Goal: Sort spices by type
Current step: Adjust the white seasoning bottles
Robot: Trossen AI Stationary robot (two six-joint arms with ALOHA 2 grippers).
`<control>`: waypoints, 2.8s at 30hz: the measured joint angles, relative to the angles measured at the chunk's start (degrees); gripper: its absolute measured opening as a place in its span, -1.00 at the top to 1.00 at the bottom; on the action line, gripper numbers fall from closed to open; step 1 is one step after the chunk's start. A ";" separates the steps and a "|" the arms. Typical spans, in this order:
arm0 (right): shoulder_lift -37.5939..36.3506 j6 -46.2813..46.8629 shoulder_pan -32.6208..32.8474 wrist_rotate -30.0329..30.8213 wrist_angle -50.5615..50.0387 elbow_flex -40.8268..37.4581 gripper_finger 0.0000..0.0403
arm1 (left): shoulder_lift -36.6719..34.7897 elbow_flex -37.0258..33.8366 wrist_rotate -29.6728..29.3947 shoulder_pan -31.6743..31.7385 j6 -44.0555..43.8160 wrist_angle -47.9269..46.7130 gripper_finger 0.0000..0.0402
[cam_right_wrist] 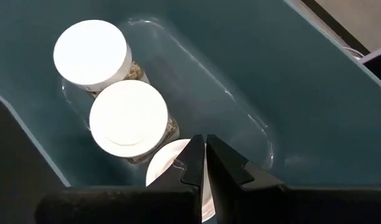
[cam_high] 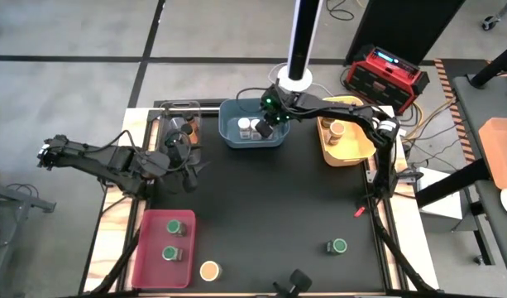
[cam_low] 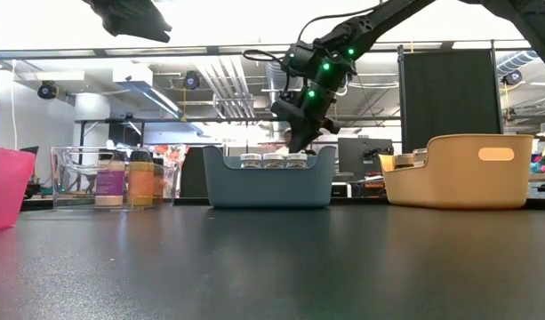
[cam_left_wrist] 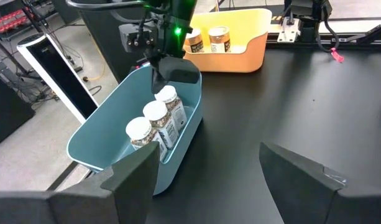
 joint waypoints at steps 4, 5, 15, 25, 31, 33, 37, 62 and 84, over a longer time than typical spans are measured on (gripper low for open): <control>0.00 -0.49 0.12 -1.91 -0.01 0.00 0.96 | 0.00 0.00 0.00 0.02 0.13 0.00 -0.30; 0.00 -0.61 0.14 -2.07 -0.04 0.00 0.96 | 0.00 0.00 0.00 0.01 0.15 0.00 -0.30; -0.02 -2.43 0.14 0.29 -0.11 0.87 0.96 | 0.00 0.00 0.00 0.01 0.15 0.00 -0.30; -0.57 -3.17 4.60 -2.66 -4.82 4.17 0.96 | 0.00 0.00 0.00 0.00 0.17 0.00 -0.30; -0.49 -2.43 9.83 1.77 -11.61 2.46 0.96 | 0.00 -0.02 0.00 0.00 0.17 -0.02 -0.30; -0.42 -1.46 11.29 6.28 -13.48 2.14 0.95 | 0.00 -0.02 0.01 0.01 0.20 -0.01 -0.30; -0.42 -0.63 11.99 9.03 -14.02 1.63 0.96 | 0.00 -0.04 0.02 0.02 0.63 0.00 -0.30; -0.42 -1.11 7.90 10.95 -10.46 0.31 0.96 | 0.00 -0.04 0.02 0.02 0.63 -0.02 -0.30; -0.39 -1.59 7.44 11.06 -10.37 0.31 0.96 | 0.00 -0.07 0.01 0.02 0.20 0.00 -0.30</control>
